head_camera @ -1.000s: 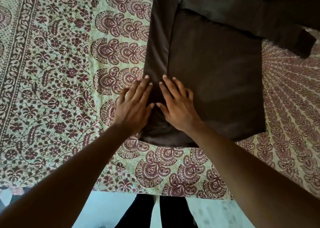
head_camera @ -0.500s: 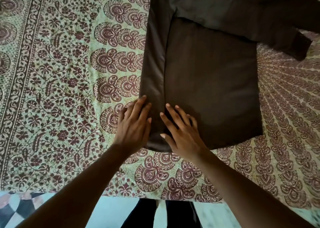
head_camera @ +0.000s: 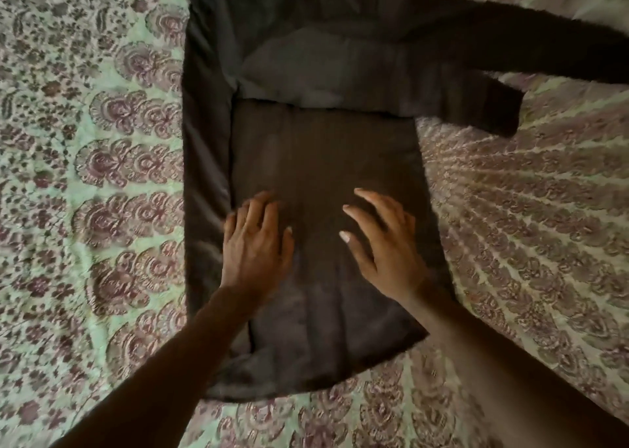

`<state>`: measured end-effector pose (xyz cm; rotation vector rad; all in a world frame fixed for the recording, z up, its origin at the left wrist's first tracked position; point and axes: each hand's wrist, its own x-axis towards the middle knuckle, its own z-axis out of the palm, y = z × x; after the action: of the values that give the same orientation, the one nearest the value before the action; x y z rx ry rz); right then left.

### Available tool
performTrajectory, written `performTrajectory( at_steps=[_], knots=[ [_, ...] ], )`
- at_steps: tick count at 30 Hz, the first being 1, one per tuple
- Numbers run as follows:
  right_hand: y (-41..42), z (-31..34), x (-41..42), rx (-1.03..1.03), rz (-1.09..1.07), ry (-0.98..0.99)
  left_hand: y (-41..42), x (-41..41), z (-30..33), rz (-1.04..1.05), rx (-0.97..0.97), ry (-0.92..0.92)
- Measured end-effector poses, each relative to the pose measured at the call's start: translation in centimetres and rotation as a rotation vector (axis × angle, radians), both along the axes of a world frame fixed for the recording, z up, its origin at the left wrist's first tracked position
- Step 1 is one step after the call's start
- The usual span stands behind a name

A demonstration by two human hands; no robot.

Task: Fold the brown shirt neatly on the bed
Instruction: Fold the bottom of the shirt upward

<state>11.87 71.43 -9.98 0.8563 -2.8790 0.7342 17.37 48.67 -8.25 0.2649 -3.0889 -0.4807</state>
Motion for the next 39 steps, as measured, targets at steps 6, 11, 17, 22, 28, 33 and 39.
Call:
performTrajectory(
  at_steps=[6,11,17,22,28,33,39],
  knots=[
    [5.3,1.2,-14.7,0.023,-0.263,0.034,5.2,-13.9,0.1,-0.092,0.119,-0.027],
    [9.0,0.9,-25.1,0.192,-0.473,-0.083,8.2,-23.0,-1.3,-0.139,0.093,-0.076],
    [12.5,-0.3,-30.2,0.299,-0.502,-0.278,7.5,-25.2,-3.3,-0.162,0.037,-0.241],
    [9.9,2.6,-27.4,0.076,-0.540,-0.184,6.1,-26.6,-2.3,-0.100,0.369,-0.337],
    [2.4,6.0,-16.6,0.017,-0.251,0.106,3.9,-26.5,3.9,0.379,1.307,-0.191],
    [-5.2,6.0,-7.6,0.049,-0.161,0.111,1.1,-20.3,4.1,0.335,1.558,-0.240],
    [-12.3,4.0,1.4,-0.080,-0.068,-0.055,-5.2,-12.5,1.5,0.622,1.266,-0.192]
  ],
)
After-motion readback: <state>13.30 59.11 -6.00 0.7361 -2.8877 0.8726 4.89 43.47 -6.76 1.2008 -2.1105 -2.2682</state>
